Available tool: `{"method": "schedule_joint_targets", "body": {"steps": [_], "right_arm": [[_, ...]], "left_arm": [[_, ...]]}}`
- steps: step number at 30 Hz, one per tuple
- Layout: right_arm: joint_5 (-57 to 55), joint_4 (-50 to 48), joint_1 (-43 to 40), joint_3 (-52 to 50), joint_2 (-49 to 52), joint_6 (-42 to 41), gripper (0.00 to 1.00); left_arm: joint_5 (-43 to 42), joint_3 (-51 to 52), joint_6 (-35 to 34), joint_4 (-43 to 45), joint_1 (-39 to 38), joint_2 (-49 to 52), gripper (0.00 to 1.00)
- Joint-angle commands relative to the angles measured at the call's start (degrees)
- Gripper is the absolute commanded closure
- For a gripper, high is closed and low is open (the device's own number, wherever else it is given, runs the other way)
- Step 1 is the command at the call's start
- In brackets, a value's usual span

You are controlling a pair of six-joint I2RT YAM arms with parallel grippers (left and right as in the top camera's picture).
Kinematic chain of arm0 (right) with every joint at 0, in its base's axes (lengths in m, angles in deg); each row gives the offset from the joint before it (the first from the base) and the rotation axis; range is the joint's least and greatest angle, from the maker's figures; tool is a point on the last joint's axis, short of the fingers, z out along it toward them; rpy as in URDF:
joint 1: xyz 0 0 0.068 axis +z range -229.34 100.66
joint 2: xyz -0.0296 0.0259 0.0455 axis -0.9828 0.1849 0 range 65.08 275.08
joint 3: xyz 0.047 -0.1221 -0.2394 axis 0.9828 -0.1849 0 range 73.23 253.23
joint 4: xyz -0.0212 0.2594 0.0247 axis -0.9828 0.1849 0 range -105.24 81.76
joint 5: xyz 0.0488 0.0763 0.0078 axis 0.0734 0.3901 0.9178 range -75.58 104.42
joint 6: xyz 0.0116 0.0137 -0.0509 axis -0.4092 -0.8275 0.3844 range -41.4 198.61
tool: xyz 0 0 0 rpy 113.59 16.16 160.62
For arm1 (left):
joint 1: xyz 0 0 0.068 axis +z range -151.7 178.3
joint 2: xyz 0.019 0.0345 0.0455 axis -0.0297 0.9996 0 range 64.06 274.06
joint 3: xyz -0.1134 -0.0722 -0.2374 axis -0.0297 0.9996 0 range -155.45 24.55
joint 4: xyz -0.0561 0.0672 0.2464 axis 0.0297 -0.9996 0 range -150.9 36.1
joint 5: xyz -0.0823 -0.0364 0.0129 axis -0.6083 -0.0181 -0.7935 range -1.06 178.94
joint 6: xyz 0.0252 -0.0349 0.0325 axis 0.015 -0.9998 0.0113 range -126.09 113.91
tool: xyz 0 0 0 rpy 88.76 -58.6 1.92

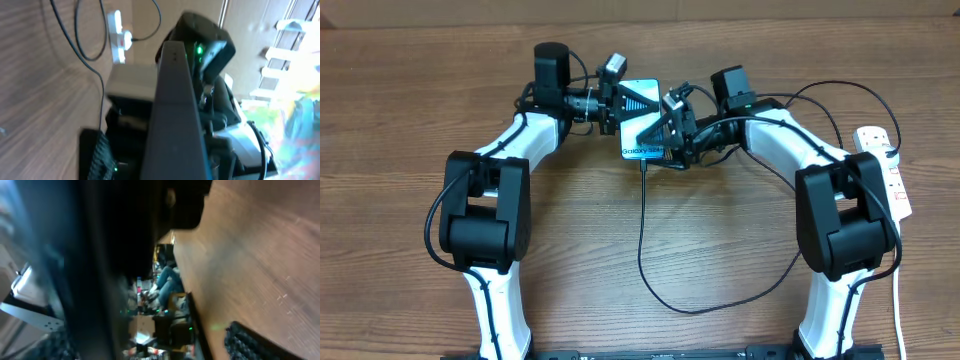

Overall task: Plug charger to phone and switch on socket
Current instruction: 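Open the right gripper and pull it back from the plugged cable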

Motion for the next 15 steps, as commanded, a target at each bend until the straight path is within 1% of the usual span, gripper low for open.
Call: {"method": "schedule_joint_targets", "body": {"steps": [1,5,9,13,15], "right_arm": [[-0.46,-0.31,-0.26,0.92,0.35,0.02,0.06],[0.44,-0.28,-1.16,0.92,0.35,0.11,0.01],[2.56,-0.24,-1.9,0.92,0.35,0.31,0.0],[2.73,-0.24,-1.9,0.76,0.35,0.52,0.0],[2.71,0.9,-1.84,0.63,0.35,2.51,0.0]], "left_arm": [[-4.39,-0.11,3.17,0.28,-0.15,-2.16,0.96],[-5.11,-0.11,8.68,0.28,0.17,-2.16,0.96],[-5.35,-0.11,13.94,0.26,0.5,-2.16,0.96],[-5.33,-0.11,15.69,0.26,0.48,-2.16,0.96],[-5.35,-0.11,15.67,0.26,0.48,-2.16,0.96]]}}
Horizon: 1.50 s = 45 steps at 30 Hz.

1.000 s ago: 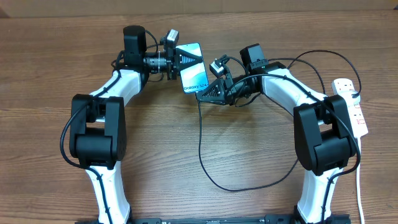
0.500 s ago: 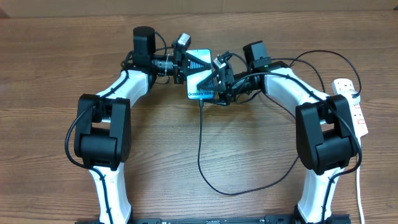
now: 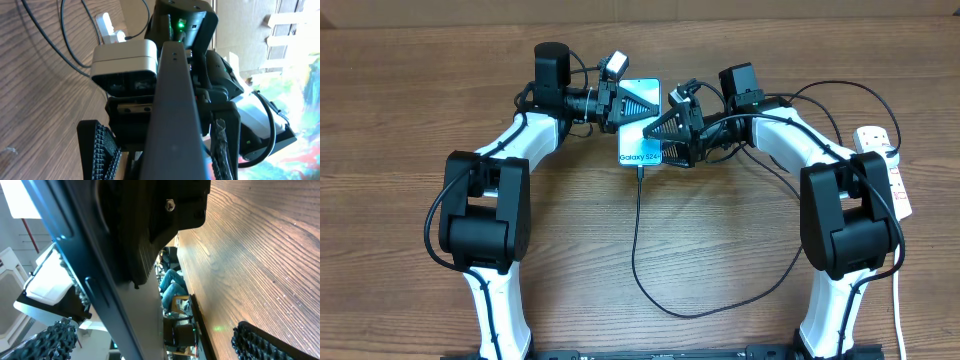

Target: Plug charger to phone and switch on socket

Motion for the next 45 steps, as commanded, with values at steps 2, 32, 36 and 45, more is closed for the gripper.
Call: {"method": "schedule_joint_targets", "body": {"steps": [2,32,36,45], "right_arm": [[1.42,3.85,-0.04,0.61,0.35,6.29,0.0],[-18.75,38.49,-7.19,7.67,-4.5,31.56,0.96],[-17.68,36.87,-7.19,7.67,-4.5,31.58,0.96],[-16.79,37.05,-7.08,7.65,-4.48,31.54,0.96]], "left_arm": [[-2.45,-0.13,3.02,0.2,0.35,-2.16,0.96],[-1.29,-0.11,-5.86,-2.05,0.22,-2.16,0.96],[-1.31,-0.11,-5.86,-2.05,0.22,-2.16,0.96],[-1.29,-0.13,-5.86,-2.05,0.22,-2.16,0.96]]}}
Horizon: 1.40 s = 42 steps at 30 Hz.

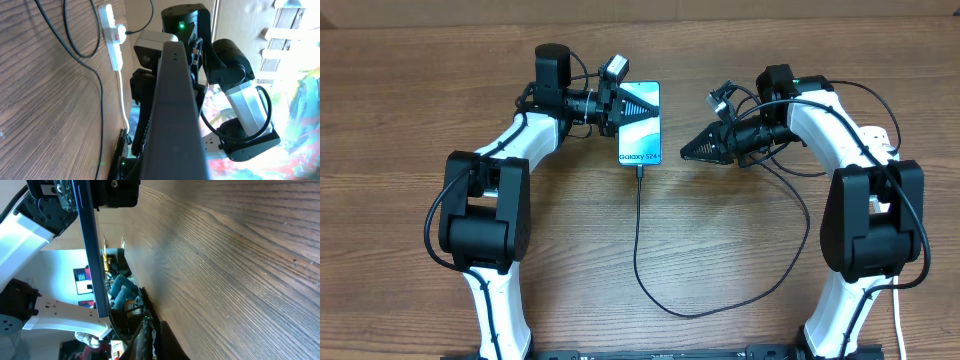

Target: Plug charger to phone and switch on socket

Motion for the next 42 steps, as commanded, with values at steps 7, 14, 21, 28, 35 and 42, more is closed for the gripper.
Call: {"method": "schedule_joint_targets", "body": {"steps": [7,14,21,28,35,42], "right_arm": [[0.33,2.51,1.27,1.07,-1.86,0.5,0.82],[0.39,2.49,5.11,1.03,-1.86,0.48,0.47],[4.31,0.59,9.27,1.03,-1.86,0.44,0.47],[5.51,0.44,8.85,1.03,-1.86,0.39,0.46],[7.76,0.22,7.26,1.03,-1.86,0.02,0.44],[12.22,-3.52,7.74,1.03,-1.86,0.0,0.45]], "left_arm": [[-1.05,-0.13,-1.49,0.11,0.24,-2.16,0.96],[-1.09,-0.11,-3.78,0.13,0.24,-2.16,0.96],[-1.07,-0.13,-4.22,0.13,0.33,-2.16,0.96],[-0.52,-0.13,-4.22,0.15,0.52,-2.16,0.96],[5.05,-0.11,-8.55,0.0,2.45,-2.16,0.96],[6.08,-0.13,-9.86,0.0,2.08,-2.16,0.96]]}}
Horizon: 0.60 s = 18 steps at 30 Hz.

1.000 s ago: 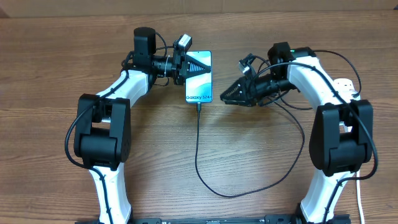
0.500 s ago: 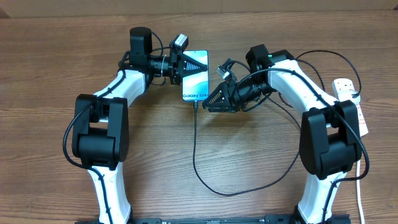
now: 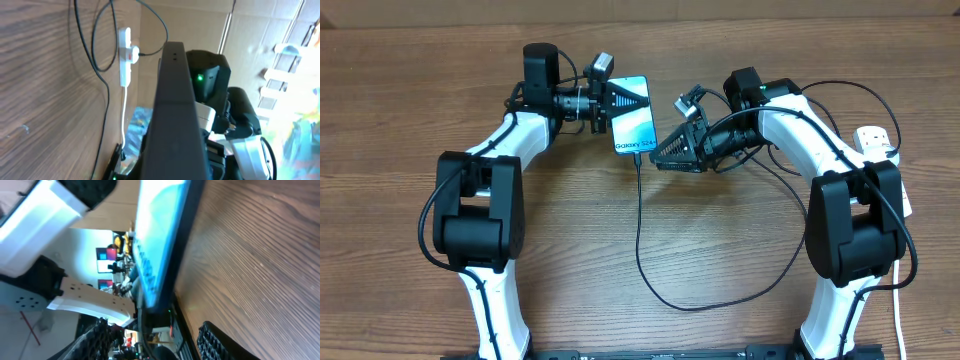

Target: Plug charger to phone and switch on socket

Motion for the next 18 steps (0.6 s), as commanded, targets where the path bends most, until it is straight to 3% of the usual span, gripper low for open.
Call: {"method": "schedule_joint_targets", "body": {"steps": [1,6,10,15,18], "right_arm": [[3.34,-1.4,0.74,0.85,-1.86,0.0,0.45],[3.3,-2.67,2.95,0.85,-1.86,-0.37,0.45],[3.28,-5.75,3.76,0.85,-1.86,-6.03,0.48],[3.04,-11.45,3.76,0.85,-1.86,-13.35,0.63],[3.02,-11.67,3.76,0.85,-1.86,-13.57,0.7]], "left_arm": [[-0.11,-0.17,-1.92,0.04,-0.26,-2.16,0.96],[-0.9,-0.2,-2.86,0.09,-0.61,-2.16,0.96],[-2.25,-0.2,-2.84,0.11,-0.59,-2.16,0.96],[-3.04,-0.17,-2.78,0.35,-0.59,-2.16,0.96],[-3.15,-0.2,-2.6,0.37,-0.59,-2.16,0.96]]}}
